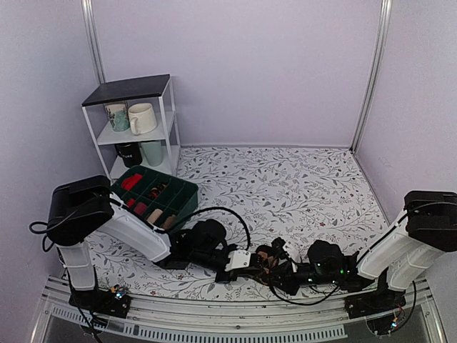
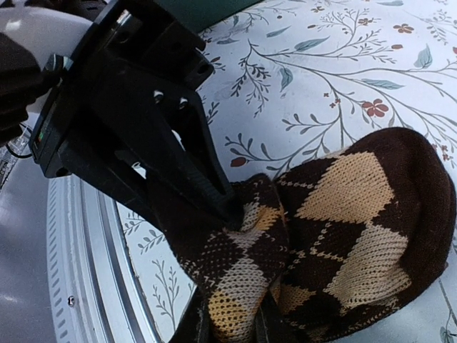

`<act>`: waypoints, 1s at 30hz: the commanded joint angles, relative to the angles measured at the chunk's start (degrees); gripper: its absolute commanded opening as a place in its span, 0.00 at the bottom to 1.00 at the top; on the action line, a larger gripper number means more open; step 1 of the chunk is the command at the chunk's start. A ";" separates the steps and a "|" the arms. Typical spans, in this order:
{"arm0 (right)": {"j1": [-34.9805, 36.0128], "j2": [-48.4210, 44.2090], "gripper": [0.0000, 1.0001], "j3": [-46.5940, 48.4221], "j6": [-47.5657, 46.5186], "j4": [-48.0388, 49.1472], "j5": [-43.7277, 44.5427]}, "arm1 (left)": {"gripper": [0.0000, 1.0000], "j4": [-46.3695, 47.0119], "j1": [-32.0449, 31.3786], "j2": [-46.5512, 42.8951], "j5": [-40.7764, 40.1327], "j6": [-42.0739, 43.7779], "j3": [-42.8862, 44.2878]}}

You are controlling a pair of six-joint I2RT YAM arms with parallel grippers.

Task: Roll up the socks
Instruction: Roll the sock at the center of the board.

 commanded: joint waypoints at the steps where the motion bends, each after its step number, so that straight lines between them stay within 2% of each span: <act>1: 0.22 1.34 0.12 -0.96 0.17 -12.35 -0.84 | 0.00 -9.14 -1.24 1.85 3.60 -3.74 -0.20; 3: 0.18 -0.74 0.30 -0.01 -0.38 -15.28 1.09 | 0.00 -11.44 -1.07 1.72 4.72 -5.51 0.10; 4: 0.23 -2.26 0.42 0.36 -0.96 -16.94 2.50 | 0.00 -13.08 -0.81 1.88 5.19 -6.59 0.66; 5: 0.23 -4.37 0.49 0.58 -1.35 -18.49 4.28 | 0.00 -15.13 -0.59 2.10 5.56 -7.85 1.39; 7: 0.19 -9.20 0.56 0.64 -2.83 -21.08 8.34 | 0.00 -19.23 -0.14 2.67 6.41 -10.33 2.84; 11: 0.29 -18.28 0.59 0.37 -6.68 -24.61 14.46 | 0.00 -24.11 0.59 2.82 9.20 -15.04 4.33; 15: 2.42 -21.17 0.59 -0.17 -10.35 -24.68 20.41 | 0.00 -29.49 1.72 5.44 11.08 -17.93 6.59; 23: 12.16 -16.92 0.59 -0.12 -20.93 -16.59 26.00 | 0.00 -36.32 4.21 8.73 12.62 -21.07 10.80; 30: 14.43 -14.58 0.59 0.56 -20.66 -16.62 27.16 | 0.00 -36.79 5.10 9.79 13.39 -21.21 11.24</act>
